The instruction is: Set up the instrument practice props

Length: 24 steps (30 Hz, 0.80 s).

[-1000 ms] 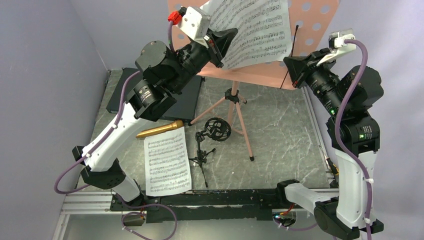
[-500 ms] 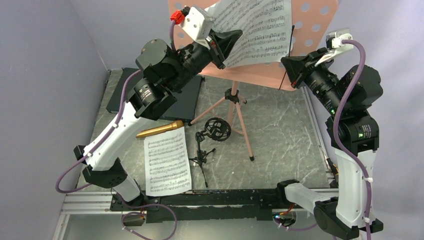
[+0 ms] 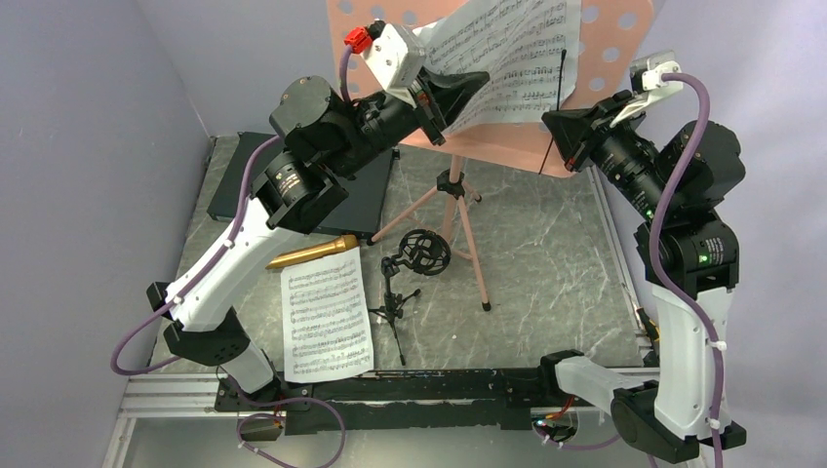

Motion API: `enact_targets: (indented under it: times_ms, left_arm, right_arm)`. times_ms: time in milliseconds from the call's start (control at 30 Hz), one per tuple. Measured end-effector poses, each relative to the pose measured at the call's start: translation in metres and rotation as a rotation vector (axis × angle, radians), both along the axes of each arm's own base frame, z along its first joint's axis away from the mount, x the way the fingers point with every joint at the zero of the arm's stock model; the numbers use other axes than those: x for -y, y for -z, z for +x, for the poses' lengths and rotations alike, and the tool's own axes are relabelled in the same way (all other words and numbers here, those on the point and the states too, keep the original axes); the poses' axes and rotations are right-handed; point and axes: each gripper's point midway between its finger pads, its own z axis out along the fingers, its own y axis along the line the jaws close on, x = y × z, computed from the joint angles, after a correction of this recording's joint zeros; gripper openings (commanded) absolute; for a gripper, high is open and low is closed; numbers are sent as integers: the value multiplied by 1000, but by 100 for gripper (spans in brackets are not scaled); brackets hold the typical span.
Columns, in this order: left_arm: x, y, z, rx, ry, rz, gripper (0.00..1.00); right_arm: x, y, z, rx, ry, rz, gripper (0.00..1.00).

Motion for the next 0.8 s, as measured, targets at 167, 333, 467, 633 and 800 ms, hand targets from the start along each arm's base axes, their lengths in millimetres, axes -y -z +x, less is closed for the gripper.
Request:
enact_targets:
  times_ms: [167,333,467,633,800]
  left_arm:
    - [3,0,-6,16,35,7,3]
    - [3,6,-4,10,25,8,3]
    - [-4,11,2,-10,-20,-1,3]
    - [-21,6,1,-13,-65,-34,3]
    - [-44,-19,-10,23,-83,-99,3]
  right_arm:
    - [0,0,-2,-3,0,1,0]
    - [2,0,-8,-7,4,13,0]
    - [5,2,-9,-16,24,27,0]
    - [7,3,-10,-25,35,43,0]
    - [9,4,-11,-29,44,53,0]
